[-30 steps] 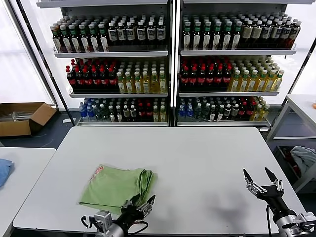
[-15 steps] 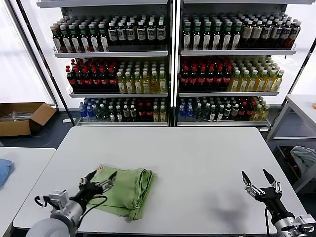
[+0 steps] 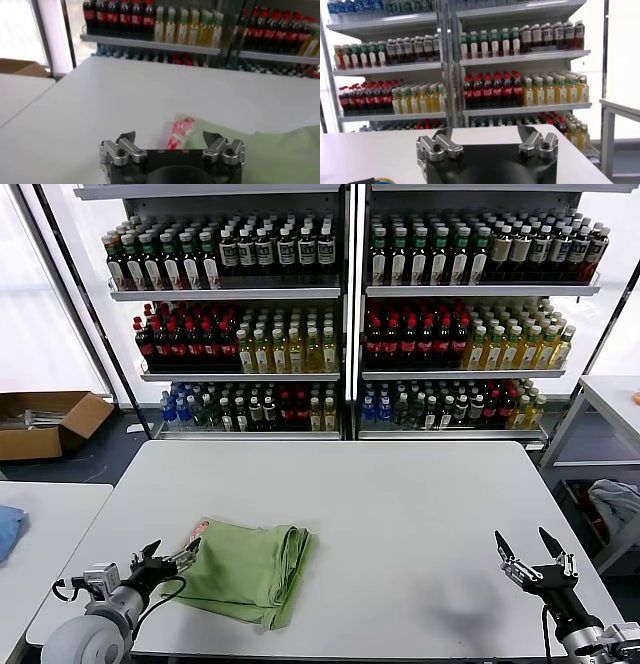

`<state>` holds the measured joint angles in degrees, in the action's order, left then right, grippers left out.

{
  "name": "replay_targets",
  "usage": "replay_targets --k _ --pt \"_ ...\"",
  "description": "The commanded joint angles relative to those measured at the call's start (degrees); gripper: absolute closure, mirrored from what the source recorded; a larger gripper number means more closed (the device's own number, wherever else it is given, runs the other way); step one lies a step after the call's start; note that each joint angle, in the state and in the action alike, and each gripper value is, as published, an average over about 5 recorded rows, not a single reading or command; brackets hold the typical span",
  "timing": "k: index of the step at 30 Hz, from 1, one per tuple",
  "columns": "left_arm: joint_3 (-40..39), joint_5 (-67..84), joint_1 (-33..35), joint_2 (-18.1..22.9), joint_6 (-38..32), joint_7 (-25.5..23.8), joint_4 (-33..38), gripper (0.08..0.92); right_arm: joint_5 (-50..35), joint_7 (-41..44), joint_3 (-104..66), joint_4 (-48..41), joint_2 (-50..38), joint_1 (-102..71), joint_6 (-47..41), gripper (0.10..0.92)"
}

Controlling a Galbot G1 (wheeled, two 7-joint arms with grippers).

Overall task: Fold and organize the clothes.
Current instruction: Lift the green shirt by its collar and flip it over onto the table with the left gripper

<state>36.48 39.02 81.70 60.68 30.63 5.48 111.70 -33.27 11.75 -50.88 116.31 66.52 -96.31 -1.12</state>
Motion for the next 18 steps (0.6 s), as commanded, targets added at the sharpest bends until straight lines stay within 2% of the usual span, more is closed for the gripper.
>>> replay_targets --k 1,8,11,18 --pt "-1.9 -0.1 -0.7 1.2 -0.1 0.0 -3.9 0.177 0.0 0.0 -0.2 -0.1 0.1 -0.3 0.1 0.203" --pt "-3.2 0.2 -1.5 3.0 -0.3 1.3 -3.6 0.186 0.1 0.2 -0.5 0.0 0.5 -1.0 0.6 0.203" --pt "-3.9 0.2 -1.1 3.4 -0.3 1.1 -2.7 0.244 0.1 0.3 -0.6 0.0 0.6 -1.1 0.7 0.203" --pt "-4.5 0.0 -0.4 3.7 -0.2 1.0 -2.8 0.45 -0.2 0.3 -1.0 0.2 0.7 -1.4 1.0 0.203"
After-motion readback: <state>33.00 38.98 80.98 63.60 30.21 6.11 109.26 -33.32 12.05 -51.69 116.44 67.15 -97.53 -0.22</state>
